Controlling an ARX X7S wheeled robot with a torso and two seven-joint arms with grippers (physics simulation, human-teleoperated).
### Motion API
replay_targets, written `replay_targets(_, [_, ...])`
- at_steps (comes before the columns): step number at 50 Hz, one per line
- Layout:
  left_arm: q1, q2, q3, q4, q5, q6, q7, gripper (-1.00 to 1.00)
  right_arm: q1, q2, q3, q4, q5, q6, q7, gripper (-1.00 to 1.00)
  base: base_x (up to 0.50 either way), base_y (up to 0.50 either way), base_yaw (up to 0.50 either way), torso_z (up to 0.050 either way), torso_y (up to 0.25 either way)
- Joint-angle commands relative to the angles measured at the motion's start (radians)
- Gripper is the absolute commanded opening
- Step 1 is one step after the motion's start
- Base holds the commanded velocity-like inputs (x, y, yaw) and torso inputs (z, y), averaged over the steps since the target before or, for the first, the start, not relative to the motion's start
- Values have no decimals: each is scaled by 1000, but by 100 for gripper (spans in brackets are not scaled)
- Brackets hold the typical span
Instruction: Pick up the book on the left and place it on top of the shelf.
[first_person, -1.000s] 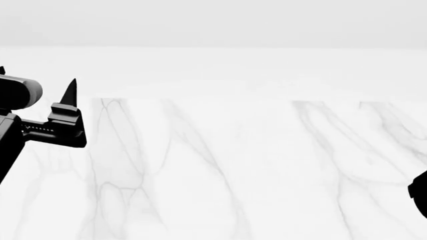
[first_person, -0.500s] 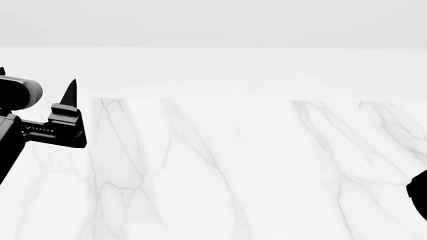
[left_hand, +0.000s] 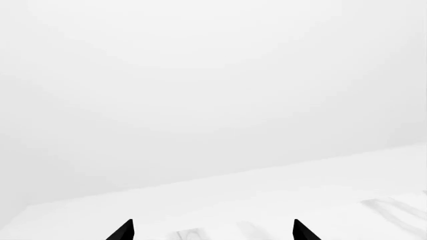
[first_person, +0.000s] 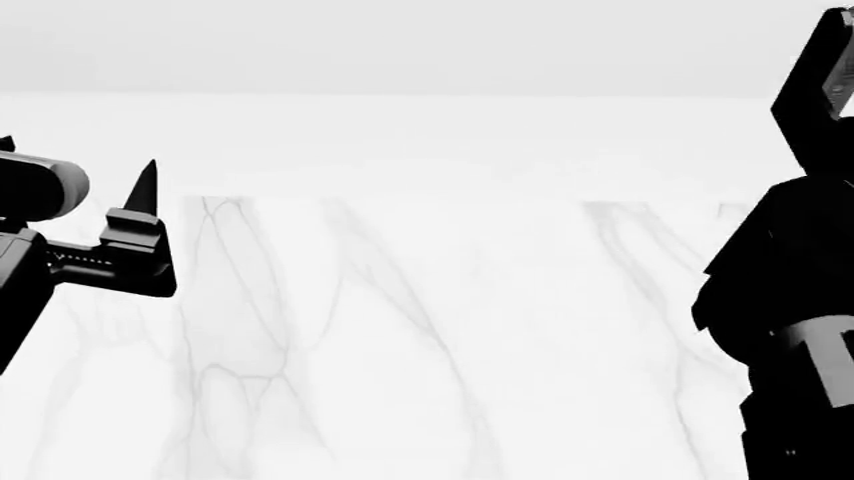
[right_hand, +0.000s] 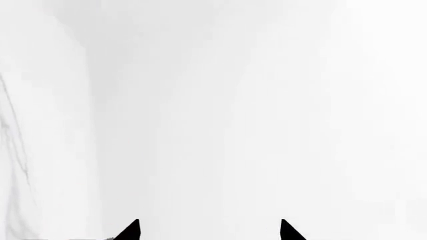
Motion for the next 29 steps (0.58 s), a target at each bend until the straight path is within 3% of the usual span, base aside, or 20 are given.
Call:
replay_targets(1, [1,-1,3,-6,-2,6,-1,100,56,-94,-46,0,-28,-199,-8,100,0,0,0,0,0])
replay_targets(25, [3,-4,4,-16,-5,21,-3,100,42,-98,-54,0,-19,-216,6,100,0,0,0,0,0])
replay_targets(29, [4,-4,4,-18,-5,26,-3,100,30,-96,46,0,57,-324,-22,100,0,0,0,0,0])
